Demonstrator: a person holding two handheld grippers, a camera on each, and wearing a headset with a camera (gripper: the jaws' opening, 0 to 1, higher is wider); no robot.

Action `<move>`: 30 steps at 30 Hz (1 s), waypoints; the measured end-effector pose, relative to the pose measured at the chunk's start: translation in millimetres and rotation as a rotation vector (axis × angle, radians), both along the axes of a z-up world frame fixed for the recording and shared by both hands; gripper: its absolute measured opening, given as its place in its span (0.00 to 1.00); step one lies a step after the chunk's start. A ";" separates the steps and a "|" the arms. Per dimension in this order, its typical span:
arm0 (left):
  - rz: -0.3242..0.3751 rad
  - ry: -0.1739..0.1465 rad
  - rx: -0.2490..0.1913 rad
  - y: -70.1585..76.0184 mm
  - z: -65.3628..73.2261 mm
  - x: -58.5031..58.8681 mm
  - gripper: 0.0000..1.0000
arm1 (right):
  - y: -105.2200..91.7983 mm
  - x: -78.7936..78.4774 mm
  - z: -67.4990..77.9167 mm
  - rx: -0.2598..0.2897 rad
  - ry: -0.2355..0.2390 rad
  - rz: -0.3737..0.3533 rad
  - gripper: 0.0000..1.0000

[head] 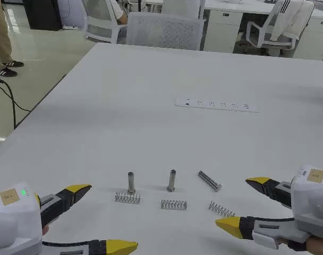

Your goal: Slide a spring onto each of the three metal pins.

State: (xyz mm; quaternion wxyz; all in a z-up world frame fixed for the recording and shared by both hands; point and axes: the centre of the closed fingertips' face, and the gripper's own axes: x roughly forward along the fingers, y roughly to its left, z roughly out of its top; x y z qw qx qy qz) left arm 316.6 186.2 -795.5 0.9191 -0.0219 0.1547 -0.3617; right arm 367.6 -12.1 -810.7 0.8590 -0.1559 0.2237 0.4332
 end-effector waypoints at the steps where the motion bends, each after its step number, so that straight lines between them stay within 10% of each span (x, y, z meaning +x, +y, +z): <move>1: 0.000 0.000 -0.001 -0.1 0.1 -0.1 0.93 | 0.0 -0.1 -0.1 0.000 0.000 0.001 0.70; 30: -0.003 0.002 0.004 0.2 -1.4 0.5 0.93 | 1.5 -1.4 -1.7 -0.011 0.004 0.010 0.70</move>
